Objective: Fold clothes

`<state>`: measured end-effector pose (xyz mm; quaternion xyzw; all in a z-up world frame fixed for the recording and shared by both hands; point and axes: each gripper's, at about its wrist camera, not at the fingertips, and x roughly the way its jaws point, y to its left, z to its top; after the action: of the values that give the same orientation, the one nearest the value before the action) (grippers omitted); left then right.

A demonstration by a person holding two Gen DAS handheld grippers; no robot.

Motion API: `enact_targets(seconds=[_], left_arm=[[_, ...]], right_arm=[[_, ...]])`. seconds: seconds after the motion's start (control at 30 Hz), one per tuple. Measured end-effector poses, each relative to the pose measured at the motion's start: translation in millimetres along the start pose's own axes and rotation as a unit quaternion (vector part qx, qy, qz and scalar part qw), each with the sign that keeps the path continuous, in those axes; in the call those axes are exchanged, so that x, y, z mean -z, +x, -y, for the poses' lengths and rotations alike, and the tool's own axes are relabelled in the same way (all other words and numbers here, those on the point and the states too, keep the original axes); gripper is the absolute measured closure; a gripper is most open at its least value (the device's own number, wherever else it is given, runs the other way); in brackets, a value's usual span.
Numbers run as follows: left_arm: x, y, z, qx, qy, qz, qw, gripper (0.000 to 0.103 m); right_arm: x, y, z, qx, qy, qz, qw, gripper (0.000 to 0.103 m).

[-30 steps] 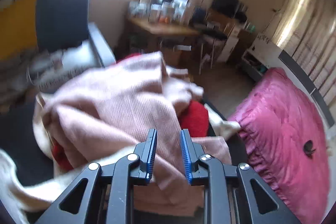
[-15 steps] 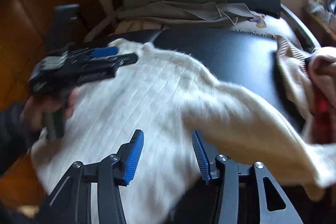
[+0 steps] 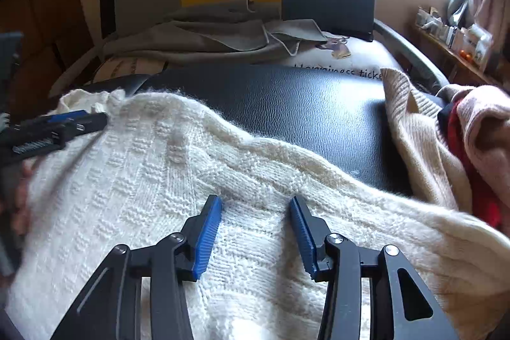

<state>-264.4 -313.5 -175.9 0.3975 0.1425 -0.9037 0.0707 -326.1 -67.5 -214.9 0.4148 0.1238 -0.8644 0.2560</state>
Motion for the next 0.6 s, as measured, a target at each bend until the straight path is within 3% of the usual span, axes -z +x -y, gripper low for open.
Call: enact_targets(seconds=[0.1,0.2,0.3,0.4,0.47,0.6], left_arm=[[7,-40,-46,-0.006,-0.067,0.019,0.9975,0.048],[35,-76,-84,-0.026,-0.089,0.028,0.9953,0.049],[76,-109,-110,-0.043,-0.107,0.025,0.993,0.049],[123,-143,-120,-0.045,-0.121,0.025,0.9913,0.05],[154,-165,-126,-0.045,-0.13,0.024,0.9901,0.049],[206,-179,-117,-0.053,-0.107,0.001,0.9928,0.049]], right_arm=[[-10,4,-2,0.024,-0.008,-0.015,1.0,0.044],[-19,-13,-14,0.052,-0.015,-0.009,0.998,0.043],[-10,-52,-47,-0.007,-0.029,0.018,0.999,0.043],[18,-79,-86,-0.083,-0.031,0.012,0.996,0.038],[40,-91,-106,-0.11,-0.023,0.002,0.994,0.037],[80,-101,-136,-0.098,-0.018,-0.007,0.995,0.037]])
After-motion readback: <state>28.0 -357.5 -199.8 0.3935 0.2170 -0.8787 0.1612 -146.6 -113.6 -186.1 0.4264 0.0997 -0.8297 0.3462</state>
